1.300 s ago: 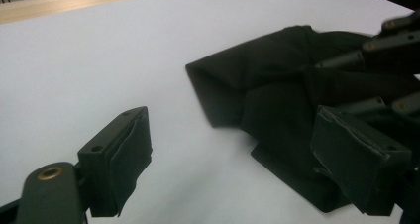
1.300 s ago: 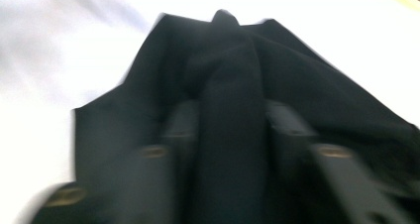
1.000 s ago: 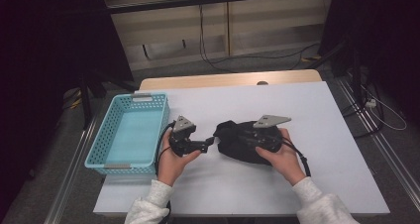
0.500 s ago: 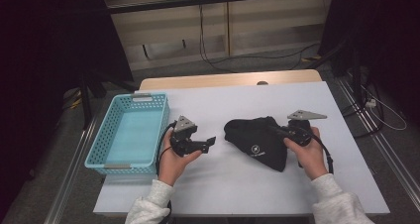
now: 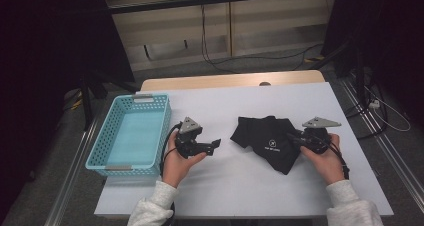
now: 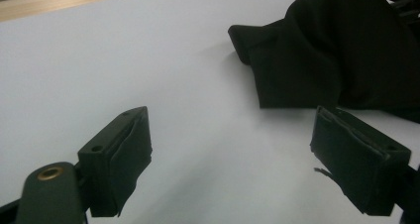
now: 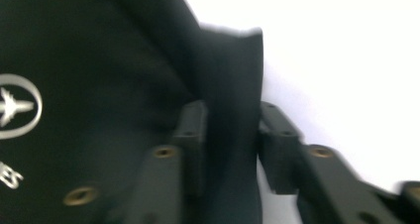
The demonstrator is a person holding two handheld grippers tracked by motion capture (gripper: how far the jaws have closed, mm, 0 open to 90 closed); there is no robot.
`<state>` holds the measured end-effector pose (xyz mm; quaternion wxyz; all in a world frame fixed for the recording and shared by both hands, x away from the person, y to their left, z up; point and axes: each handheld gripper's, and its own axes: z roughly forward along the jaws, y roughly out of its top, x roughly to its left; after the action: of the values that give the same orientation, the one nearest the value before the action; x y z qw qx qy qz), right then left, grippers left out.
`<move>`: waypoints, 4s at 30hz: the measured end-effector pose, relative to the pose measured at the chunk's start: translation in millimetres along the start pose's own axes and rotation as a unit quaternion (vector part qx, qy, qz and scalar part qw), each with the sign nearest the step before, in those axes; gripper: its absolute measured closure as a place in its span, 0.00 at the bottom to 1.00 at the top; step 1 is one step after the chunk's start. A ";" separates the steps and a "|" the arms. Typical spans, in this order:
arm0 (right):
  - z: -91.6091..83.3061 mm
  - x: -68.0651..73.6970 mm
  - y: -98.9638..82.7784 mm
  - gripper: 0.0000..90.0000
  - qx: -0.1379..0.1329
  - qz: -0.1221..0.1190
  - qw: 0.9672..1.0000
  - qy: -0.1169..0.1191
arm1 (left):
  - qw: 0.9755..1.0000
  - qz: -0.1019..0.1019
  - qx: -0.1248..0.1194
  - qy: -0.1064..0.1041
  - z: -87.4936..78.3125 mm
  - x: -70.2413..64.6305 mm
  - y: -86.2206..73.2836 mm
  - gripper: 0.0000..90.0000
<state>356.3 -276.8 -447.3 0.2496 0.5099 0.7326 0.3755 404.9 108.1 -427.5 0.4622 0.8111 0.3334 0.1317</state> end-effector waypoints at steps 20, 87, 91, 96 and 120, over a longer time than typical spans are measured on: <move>19.8 75.8 25.2 0.71 0.005 -0.145 0.987 0.076 | 1.000 0.007 0.004 0.002 1.3 -1.4 -1.2 0.17; 23.2 68.4 44.7 0.44 -0.039 -0.087 0.991 0.095 | 1.000 0.007 0.006 -0.003 0.0 -4.8 -0.7 0.17; 34.4 76.6 44.8 0.53 -0.017 -0.105 0.989 0.100 | 1.000 0.011 0.004 0.000 -0.7 -4.2 -0.1 0.16; 39.5 77.0 40.2 0.92 0.015 -0.122 0.986 0.116 | 1.000 0.011 0.008 -0.001 0.5 -4.2 -1.2 0.16; 12.2 10.2 18.8 0.96 -0.003 -0.041 0.999 0.025 | 0.999 0.014 0.027 -0.032 15.8 -25.1 -4.5 0.16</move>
<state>372.3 -259.9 -439.2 0.2483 0.4690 0.7580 0.3793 392.7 82.6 -437.4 0.4485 0.8317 0.3107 0.1028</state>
